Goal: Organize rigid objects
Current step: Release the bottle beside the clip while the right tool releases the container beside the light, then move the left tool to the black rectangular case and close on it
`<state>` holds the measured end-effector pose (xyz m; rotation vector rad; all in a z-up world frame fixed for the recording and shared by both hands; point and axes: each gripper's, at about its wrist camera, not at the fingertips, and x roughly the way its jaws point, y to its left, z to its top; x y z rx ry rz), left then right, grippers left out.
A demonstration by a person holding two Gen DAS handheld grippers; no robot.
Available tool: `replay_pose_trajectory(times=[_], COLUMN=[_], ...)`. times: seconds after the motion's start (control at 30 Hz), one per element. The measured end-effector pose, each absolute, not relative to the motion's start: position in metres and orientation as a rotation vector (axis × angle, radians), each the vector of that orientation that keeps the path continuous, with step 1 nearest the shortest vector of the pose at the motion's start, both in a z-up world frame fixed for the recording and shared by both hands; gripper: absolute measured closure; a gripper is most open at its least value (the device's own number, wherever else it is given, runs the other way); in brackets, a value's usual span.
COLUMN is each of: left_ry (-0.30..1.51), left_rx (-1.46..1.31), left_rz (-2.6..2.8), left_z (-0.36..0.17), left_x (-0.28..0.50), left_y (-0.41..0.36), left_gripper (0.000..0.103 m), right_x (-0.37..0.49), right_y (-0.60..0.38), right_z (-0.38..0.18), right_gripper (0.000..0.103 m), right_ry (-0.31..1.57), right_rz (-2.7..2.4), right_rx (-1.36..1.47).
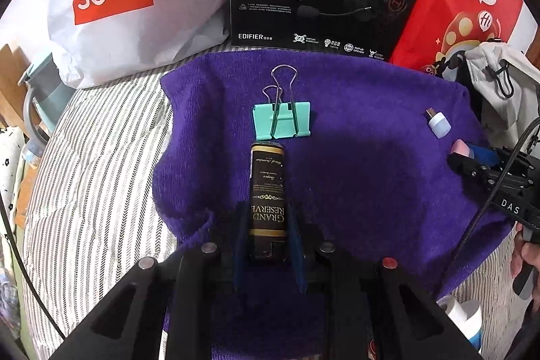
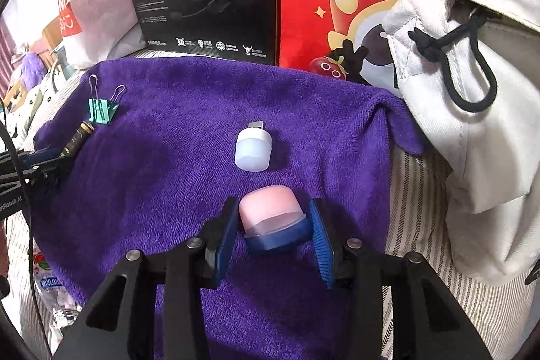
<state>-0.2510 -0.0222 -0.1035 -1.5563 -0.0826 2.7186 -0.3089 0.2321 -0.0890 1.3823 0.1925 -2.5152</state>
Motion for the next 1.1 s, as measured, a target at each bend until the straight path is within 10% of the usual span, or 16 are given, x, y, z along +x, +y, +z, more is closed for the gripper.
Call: replay_pose_trajectory(times=[0.4, 0.67, 0.87, 1.1], left_ry=[-0.204, -0.189, -0.227, -0.129], left_rx=[-1.536, -1.516, -1.438, -1.524], left_rz=[2.705, 2.727, 2.783, 2.824], left_z=[-0.095, -0.077, -0.056, -0.059], left_x=[-0.235, -0.212, -0.173, -0.134], left_y=[-0.031, -0.024, -0.02, -0.01], left_gripper=[0.08, 0.047, 0.016, 0.014], right_x=[-0.29, -0.254, -0.212, -0.159], right_y=[0.235, 0.236, 0.241, 0.258], right_z=[-0.084, -0.058, -0.032, -0.022], right_gripper=[0.052, 0.045, 0.015, 0.0], right_ry=[0.184, 0.128, 0.051, -0.052], right_rz=[-2.483, -2.532, -2.556, -2.57], right_rx=[1.435, 1.411, 1.357, 1.345])
